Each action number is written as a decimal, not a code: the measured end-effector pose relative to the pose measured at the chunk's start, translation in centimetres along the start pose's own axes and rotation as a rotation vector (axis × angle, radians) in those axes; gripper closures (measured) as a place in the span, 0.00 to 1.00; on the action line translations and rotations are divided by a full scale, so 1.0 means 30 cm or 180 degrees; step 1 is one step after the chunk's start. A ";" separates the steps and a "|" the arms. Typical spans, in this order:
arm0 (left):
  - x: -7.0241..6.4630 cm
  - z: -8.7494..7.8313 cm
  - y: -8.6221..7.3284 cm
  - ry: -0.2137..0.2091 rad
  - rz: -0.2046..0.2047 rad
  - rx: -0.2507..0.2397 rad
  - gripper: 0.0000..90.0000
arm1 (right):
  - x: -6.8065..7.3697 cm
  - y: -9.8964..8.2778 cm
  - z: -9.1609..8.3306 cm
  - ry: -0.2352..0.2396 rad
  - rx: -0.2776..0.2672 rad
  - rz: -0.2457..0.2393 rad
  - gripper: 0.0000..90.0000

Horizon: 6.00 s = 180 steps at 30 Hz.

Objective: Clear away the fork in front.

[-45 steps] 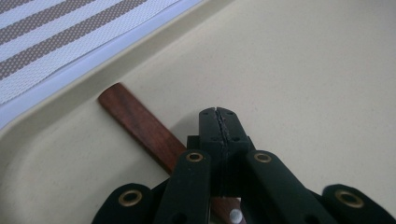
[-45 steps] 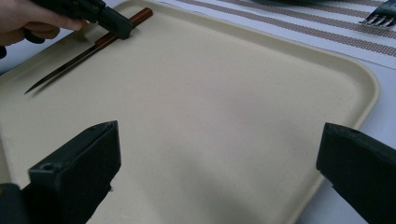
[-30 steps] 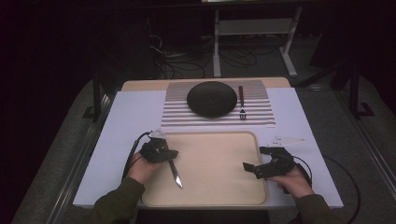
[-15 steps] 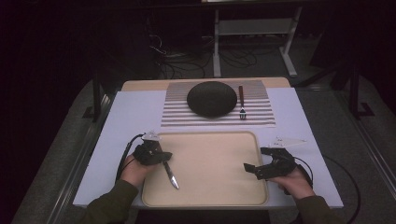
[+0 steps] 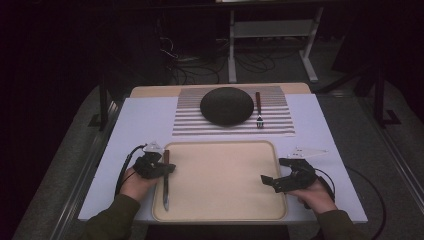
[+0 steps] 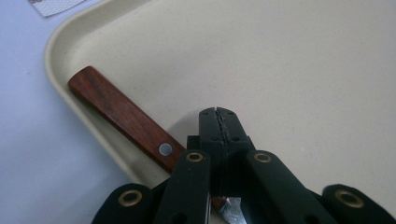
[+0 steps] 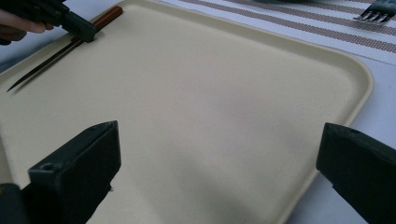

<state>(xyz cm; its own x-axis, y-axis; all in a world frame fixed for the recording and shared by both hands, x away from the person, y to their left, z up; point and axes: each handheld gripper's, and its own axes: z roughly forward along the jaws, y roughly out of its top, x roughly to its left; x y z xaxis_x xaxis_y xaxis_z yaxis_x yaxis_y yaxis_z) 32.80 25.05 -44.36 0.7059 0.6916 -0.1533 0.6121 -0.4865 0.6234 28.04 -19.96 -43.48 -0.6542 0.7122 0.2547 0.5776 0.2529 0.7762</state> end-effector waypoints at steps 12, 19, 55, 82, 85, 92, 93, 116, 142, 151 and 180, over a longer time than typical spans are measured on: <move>0.021 -0.033 0.008 -0.0030 0.0035 -0.0175 0.90 | -0.002 -0.001 0.002 -0.0011 0.0009 -0.0004 0.00; 0.051 -0.071 0.006 -0.0051 0.0112 -0.0299 0.63 | 0.000 -0.002 0.006 -0.0028 0.0032 0.0007 0.00; 0.082 -0.087 -0.067 -0.0242 0.0369 -0.0623 0.00 | -0.110 0.130 0.065 -0.0166 0.0187 0.0101 0.19; 0.076 -0.092 -0.063 -0.0290 0.0363 -0.0673 0.00 | -0.277 0.370 0.240 -0.0576 0.0453 0.0056 0.99; 0.076 -0.092 -0.063 -0.0295 0.0360 -0.0678 0.00 | -0.294 0.398 0.273 -0.0622 0.0485 0.0060 0.99; 0.075 -0.090 -0.062 -0.0314 0.0360 -0.0679 0.00 | -0.340 0.435 0.348 -0.0689 0.0570 0.0134 0.99; 0.074 -0.090 -0.062 -0.0318 0.0364 -0.0683 0.00 | -0.346 0.435 0.358 -0.0693 0.0590 0.0154 0.99; 0.076 -0.092 -0.062 -0.0351 0.0362 -0.0712 0.00 | -0.396 0.426 0.471 -0.0819 0.0787 0.0273 0.99; 0.080 -0.096 -0.065 -0.0357 0.0329 -0.0726 0.00 | -0.491 0.394 0.354 -0.1139 0.0895 0.0317 0.99; 0.081 -0.097 -0.065 -0.0360 0.0321 -0.0732 0.00 | -0.460 0.405 0.328 -0.0908 0.0687 0.0289 0.98; 0.086 -0.101 -0.063 -0.0378 0.0290 -0.0720 0.00 | -0.145 0.161 0.094 -0.0404 0.0309 -0.0096 0.12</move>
<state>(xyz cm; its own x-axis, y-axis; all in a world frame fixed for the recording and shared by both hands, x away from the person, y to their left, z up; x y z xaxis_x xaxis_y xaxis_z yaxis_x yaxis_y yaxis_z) 32.37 29.37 -43.61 0.7995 0.5764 -0.1691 0.4583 -0.4032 0.7921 35.05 -19.97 -42.47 -0.6085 0.7788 0.1523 0.6070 0.3331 0.7215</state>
